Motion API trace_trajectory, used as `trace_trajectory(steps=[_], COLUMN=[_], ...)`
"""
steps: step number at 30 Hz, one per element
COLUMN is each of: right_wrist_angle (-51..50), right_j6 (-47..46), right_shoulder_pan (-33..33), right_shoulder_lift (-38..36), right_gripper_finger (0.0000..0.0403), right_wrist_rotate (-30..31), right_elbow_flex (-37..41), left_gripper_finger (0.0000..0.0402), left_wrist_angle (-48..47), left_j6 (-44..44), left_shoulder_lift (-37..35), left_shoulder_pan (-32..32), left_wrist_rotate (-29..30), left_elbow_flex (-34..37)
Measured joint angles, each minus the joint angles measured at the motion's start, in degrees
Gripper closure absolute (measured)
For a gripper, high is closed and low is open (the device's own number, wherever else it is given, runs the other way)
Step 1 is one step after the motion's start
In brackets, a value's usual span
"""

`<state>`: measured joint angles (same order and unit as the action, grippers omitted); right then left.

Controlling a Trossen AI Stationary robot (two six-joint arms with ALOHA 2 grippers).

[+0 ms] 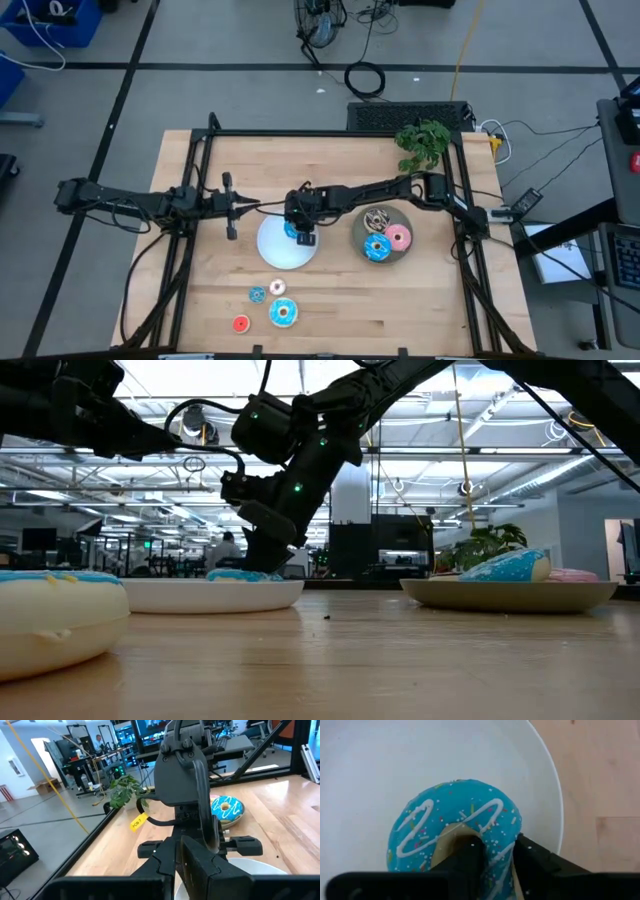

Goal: Pick & Place donuts
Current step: Put the large blue donut on the white plate, then put the large light blue donut on the white plate

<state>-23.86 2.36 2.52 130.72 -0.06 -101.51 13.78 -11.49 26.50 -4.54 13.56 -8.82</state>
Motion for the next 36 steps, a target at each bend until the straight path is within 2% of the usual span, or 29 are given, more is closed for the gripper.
trace_trajectory(steps=[6,21,31,36], right_wrist_angle=[-0.4,-2.0,-1.4,-3.1], right_j6=[-0.3,1.8,1.8,3.3], right_shoulder_pan=[0.0,0.0,1.9,1.9], right_shoulder_lift=[-0.9,-2.9,-2.9,-6.7], right_gripper_finger=[0.0266,0.0227,0.0171,0.0159], right_wrist_rotate=[0.2,0.0,0.2,1.5], right_elbow_flex=[0.0,0.1,0.1,0.0], left_gripper_finger=[0.0366,0.0366,0.0366,0.0366], left_wrist_angle=[0.0,-0.2,-0.2,-0.4], left_j6=[0.0,1.3,0.9,0.8], left_shoulder_lift=[0.0,0.0,0.0,0.0], left_shoulder_pan=[0.0,0.0,0.0,0.0], left_wrist_rotate=[0.0,-0.2,-0.2,-0.2], left_elbow_flex=[0.0,0.0,0.0,0.0])
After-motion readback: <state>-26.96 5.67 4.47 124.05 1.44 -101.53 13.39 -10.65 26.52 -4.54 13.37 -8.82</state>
